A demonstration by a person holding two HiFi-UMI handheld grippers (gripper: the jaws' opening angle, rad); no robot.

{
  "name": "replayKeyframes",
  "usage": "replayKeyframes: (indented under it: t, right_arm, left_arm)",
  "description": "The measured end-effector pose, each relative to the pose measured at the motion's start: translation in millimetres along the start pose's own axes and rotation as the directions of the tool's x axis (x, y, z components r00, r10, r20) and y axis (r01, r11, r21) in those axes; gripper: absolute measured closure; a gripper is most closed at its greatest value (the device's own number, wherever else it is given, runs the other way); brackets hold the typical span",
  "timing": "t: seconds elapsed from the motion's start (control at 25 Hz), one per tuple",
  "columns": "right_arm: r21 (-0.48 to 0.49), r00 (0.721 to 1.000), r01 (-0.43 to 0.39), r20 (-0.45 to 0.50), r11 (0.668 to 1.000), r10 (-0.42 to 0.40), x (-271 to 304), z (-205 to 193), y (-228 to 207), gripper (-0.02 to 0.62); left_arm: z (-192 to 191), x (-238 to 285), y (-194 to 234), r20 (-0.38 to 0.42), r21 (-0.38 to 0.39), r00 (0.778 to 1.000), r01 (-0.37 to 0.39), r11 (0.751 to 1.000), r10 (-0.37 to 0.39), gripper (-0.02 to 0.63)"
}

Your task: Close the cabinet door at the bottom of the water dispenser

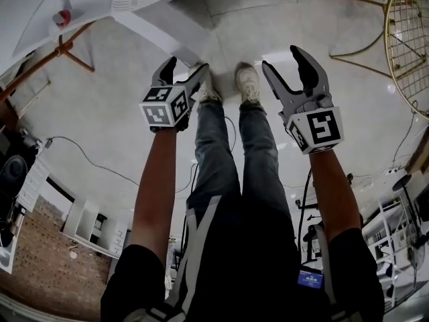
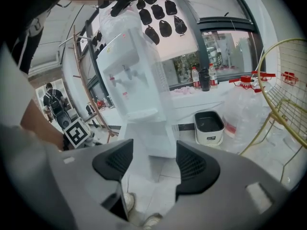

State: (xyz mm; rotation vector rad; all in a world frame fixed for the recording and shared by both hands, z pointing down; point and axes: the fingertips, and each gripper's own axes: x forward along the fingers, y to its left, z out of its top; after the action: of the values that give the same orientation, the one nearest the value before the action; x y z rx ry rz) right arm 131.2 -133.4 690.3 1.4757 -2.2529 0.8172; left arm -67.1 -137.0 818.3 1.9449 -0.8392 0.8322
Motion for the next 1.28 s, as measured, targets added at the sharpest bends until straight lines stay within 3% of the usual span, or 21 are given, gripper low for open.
replayKeyframes:
  t: [0.4, 1.28]
  right_arm:
    - [0.048, 0.999, 0.051, 0.0, 0.998, -0.051, 4.9, 3.1, -17.2, 0.319]
    - [0.105, 0.991, 0.131, -0.029, 0.986, -0.129, 16.0, -7.2, -37.0, 0.333]
  left_arm:
    - [24.7, 29.9, -20.6, -0.064, 0.092, 0.995, 0.078, 0.993, -0.072, 0.189]
    - [77.6, 71.9, -42.2, -0.077, 0.189, 0.986, 0.163, 0.968, -0.151, 0.189]
